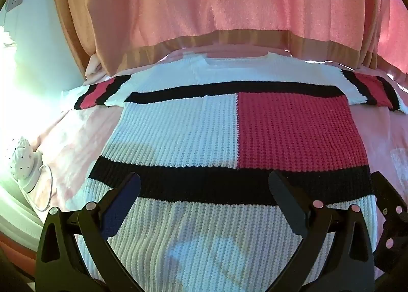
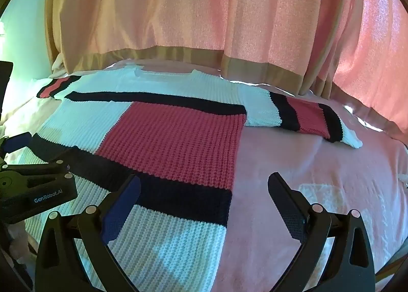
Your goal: Fold small clothes
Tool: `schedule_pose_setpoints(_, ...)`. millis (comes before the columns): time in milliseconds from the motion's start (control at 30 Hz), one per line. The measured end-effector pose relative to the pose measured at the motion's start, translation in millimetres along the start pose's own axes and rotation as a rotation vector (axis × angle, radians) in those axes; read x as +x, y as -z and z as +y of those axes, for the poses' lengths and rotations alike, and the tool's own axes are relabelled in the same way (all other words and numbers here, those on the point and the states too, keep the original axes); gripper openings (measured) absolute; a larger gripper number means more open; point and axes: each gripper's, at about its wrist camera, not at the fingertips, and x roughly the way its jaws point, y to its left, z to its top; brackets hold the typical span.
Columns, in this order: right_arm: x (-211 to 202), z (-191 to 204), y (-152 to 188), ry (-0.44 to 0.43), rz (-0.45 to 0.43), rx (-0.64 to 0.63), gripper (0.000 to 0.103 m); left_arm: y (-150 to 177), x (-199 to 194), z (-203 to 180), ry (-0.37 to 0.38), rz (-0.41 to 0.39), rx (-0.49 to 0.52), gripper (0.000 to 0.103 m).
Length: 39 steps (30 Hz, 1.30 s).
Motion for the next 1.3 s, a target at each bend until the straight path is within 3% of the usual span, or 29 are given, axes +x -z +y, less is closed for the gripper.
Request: schedule_pose_setpoints(1300, 3.0, 1.7, -1.4, -0.005, 0.013, 0.008, 0.098, -0.8, -0.7, -5.7, 0.004, 0.001, 0.005, 0.098)
